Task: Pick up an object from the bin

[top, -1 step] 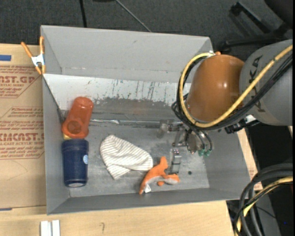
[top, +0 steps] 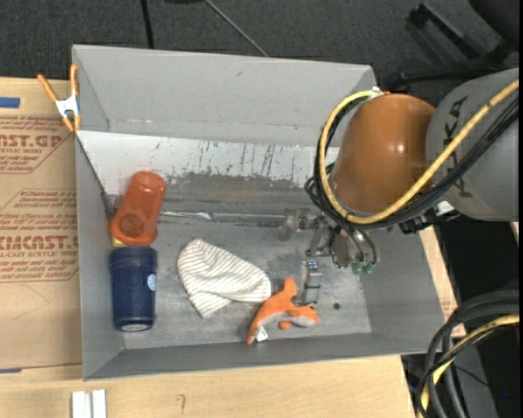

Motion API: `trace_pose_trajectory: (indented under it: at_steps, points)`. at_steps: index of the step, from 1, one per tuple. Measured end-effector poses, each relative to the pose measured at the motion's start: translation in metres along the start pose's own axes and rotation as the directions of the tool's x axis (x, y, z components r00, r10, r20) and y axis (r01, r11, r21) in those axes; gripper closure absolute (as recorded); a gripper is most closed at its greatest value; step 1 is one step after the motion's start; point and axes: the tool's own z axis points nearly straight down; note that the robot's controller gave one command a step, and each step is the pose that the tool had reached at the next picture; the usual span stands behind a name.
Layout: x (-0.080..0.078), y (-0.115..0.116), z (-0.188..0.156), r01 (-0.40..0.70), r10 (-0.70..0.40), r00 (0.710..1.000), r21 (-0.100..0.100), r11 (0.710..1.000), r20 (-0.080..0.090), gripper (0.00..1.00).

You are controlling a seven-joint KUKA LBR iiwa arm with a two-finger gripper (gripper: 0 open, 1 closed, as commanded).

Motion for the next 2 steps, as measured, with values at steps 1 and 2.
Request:
trace_pose_trajectory:
  at_steps: [1, 2]
  points:
    - [0.004, 0.011, 0.032, 0.059, -0.059, 0.998, 0.001, 0.998, 0.007, 0.0]
    - [-0.005, 0.054, 0.112, 0.111, -0.111, 0.994, -0.001, 0.994, -0.001, 1.0]
